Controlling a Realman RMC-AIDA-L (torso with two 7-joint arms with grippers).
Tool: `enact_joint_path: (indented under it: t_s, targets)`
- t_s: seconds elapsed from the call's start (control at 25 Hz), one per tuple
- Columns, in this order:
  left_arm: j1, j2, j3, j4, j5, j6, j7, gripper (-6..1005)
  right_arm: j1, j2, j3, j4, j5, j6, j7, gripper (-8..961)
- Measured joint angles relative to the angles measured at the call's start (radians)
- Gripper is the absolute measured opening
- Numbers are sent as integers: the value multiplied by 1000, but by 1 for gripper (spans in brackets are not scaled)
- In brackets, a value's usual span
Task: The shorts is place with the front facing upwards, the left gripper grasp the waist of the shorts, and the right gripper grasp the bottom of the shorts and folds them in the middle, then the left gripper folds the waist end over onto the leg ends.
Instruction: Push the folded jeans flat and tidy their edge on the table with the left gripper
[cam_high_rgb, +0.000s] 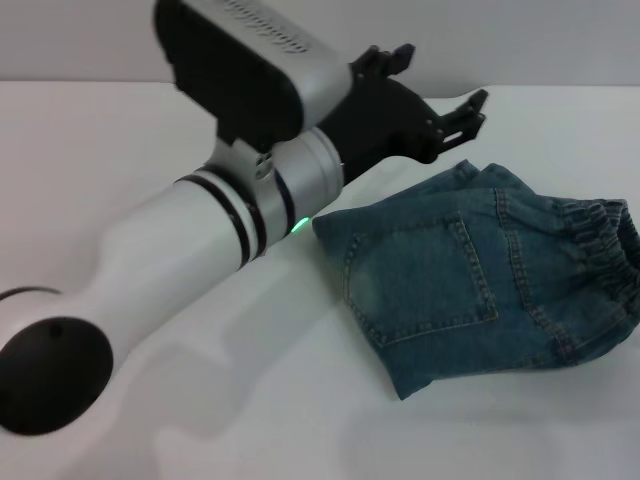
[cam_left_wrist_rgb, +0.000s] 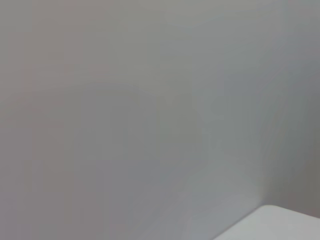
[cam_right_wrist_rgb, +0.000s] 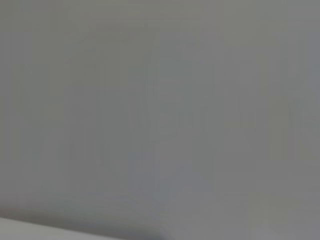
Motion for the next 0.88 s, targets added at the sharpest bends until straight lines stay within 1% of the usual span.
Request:
enact_joint_path:
  t_s: [0.12,0.16,0.2,0.28,0.44,0.52,0.56,0.6,0.64,0.76,0.84,0.88]
  targets:
    - [18,0,0,-10,-1,0,-1,847,3,-1,-3,1,-1,43,-23,-1]
    - [41,2,7,-35,-4,-26,-6,847,2,-1,-3,3,-1,48,-25,-1]
    - [48,3,12,-43,-4,-34,-6,847,0,0,-3,5,-1,52,-28,-1]
    - [74,3,51,-58,-2,-20,-1,846,-8,3,12,5,6,59,-37,-1]
    - [92,2,127,-27,0,77,10,845,-36,3,79,-9,68,85,-40,-1]
    - [96,2,151,-3,0,135,12,844,-56,3,112,-24,125,91,-41,-1]
    - [97,2,157,4,0,154,12,844,-61,3,134,-37,141,94,-41,-1]
    - [101,2,167,25,0,199,10,844,-65,3,160,-52,145,101,-42,-1]
    - [101,2,167,25,0,199,10,843,-67,3,185,-69,145,109,-43,-1]
    - [100,1,210,129,-3,404,-18,843,-76,3,240,-102,130,138,-44,-1]
    - [84,0,213,163,-5,422,-83,842,-103,4,255,-108,125,150,-44,-1]
    - [84,0,213,163,-5,422,-83,842,-103,4,255,-108,125,150,-44,-1]
